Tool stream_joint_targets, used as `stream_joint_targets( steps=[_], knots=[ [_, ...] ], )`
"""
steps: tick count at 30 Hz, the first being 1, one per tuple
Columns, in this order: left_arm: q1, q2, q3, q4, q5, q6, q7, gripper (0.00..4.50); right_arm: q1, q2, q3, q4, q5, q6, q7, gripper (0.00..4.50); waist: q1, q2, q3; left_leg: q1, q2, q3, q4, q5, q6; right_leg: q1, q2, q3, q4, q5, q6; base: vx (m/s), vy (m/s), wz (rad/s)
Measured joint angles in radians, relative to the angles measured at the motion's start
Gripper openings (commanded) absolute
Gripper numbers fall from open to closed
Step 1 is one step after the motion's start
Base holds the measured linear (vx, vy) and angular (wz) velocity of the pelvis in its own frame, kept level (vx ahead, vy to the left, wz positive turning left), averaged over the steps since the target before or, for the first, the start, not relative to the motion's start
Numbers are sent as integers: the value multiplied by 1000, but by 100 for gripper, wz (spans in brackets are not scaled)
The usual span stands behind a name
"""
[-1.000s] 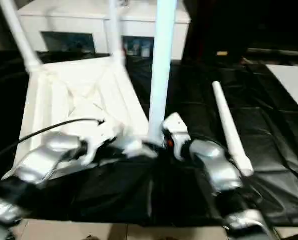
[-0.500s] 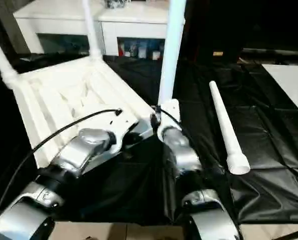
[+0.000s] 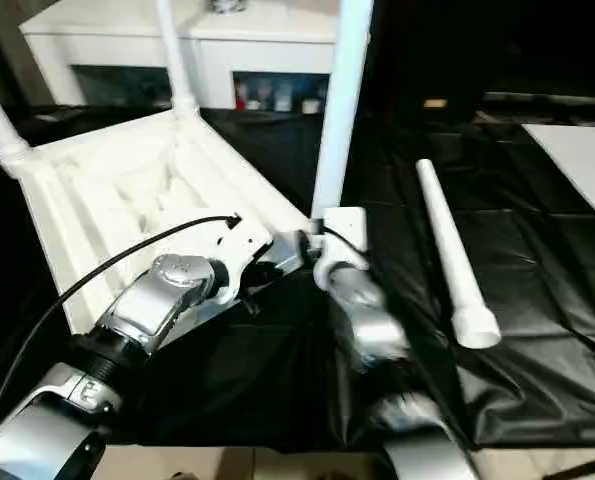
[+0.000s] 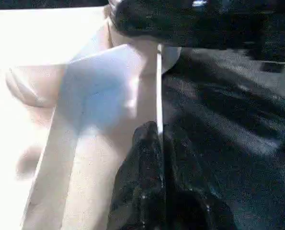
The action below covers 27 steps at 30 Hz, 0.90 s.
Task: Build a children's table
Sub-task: Rotate leg to tighten, then rotate table base
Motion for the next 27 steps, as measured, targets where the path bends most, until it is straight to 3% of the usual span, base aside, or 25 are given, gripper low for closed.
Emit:
stream_joint_targets(
  steps=[3,7,11,15,18,23,27],
  knots=[
    [0,-2,65,-40,-52,-41,-1,65,28,-31,-4,-76,3,17,36,384,2,-1,1,-4,0,0,1,4,7,-3,0,-1,0,0,0,0,0,0],
    [1,10,141,-173,-114,-18,1,99,89,-61,-8,-194,26,54,101,384,2,-1,1,-6,0,0,1,4,9,-3,0,-1,-4,0,0,0,0,0],
    [20,89,240,-304,-138,27,50,143,179,-109,27,-318,69,71,202,384,-5,-1,1,-6,1,0,0,4,9,-4,1,-1,-4,0,0,0,0,0],
    [64,192,328,-350,-95,41,127,167,223,-137,44,-407,104,72,292,384,-5,-1,1,-4,2,0,0,2,3,-3,2,-1,-3,0,0,0,0,0],
    [146,295,374,-390,-52,101,146,167,253,-167,52,-475,136,82,355,384,-3,-1,1,-3,1,0,0,1,3,-1,2,0,-4,-1,1,0,0,0],
    [273,445,412,-401,22,214,194,167,258,-225,56,-479,120,171,371,384,0,-3,1,-3,1,0,0,1,3,-1,2,0,-4,-1,1,0,0,0],
    [315,463,411,-391,72,252,231,167,223,-211,60,-414,78,191,332,384,4,-5,1,-3,1,0,0,1,3,0,1,1,-4,-1,1,0,0,0]
  ],
)
